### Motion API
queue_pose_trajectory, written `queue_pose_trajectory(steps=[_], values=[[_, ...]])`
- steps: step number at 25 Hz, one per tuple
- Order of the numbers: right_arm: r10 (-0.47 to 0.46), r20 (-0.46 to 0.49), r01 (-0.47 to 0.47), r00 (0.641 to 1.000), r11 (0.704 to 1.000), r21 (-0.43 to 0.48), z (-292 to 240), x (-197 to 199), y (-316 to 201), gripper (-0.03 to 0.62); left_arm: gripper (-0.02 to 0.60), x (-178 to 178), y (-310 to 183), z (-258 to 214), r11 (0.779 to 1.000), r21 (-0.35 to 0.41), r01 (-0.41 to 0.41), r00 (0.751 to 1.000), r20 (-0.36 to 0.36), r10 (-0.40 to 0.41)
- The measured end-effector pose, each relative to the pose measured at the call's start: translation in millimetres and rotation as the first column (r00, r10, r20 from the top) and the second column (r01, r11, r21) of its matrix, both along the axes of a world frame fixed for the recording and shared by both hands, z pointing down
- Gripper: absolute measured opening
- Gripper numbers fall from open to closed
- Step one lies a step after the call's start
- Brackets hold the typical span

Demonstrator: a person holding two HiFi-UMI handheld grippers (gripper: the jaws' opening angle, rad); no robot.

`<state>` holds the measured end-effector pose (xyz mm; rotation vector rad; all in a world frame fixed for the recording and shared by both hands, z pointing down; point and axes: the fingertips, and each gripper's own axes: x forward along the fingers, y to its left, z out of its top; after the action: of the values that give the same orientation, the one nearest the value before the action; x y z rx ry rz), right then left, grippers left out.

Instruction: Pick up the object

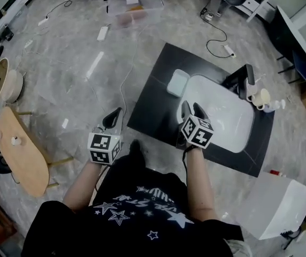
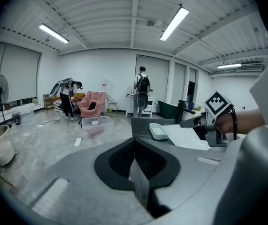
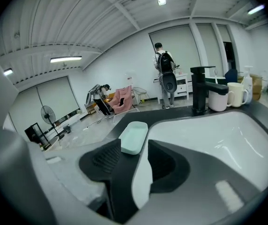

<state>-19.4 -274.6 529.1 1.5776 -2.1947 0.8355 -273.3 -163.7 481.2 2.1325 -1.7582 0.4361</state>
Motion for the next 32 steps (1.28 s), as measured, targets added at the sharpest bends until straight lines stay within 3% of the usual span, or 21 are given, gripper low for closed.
queue_pose_trajectory(steps=[9,16,23,27,32], values=[[0.126,-0.041,-0.129,0.991,0.990,-0.056,26.4,-13.8,-41.2,0.166,0.009,-6.1,-65.0,30.4,0.983,-0.064,-0.174,0.984,-0.034,0.172],[0.167,-0.074,-0.175,0.983,0.977,-0.125,55.5,-14.5,-68.0,0.126,0.009,-2.2,-97.0,51.0,0.963,-0.104,-0.248,0.968,-0.050,0.244],[0.167,-0.108,-0.186,0.980,0.962,-0.199,76.7,-13.8,-77.9,0.095,0.009,1.3,-108.3,70.7,0.950,-0.147,-0.277,0.961,-0.067,0.270],[0.166,-0.139,-0.195,0.976,0.952,-0.235,84.7,-14.1,-77.3,0.030,0.009,0.9,-108.5,75.6,0.946,-0.159,-0.283,0.959,-0.074,0.274],[0.179,-0.167,-0.217,0.970,0.944,-0.248,85.3,-11.4,-78.6,0.017,0.009,-2.7,-107.3,78.4,0.947,-0.171,-0.272,0.962,-0.081,0.262]])
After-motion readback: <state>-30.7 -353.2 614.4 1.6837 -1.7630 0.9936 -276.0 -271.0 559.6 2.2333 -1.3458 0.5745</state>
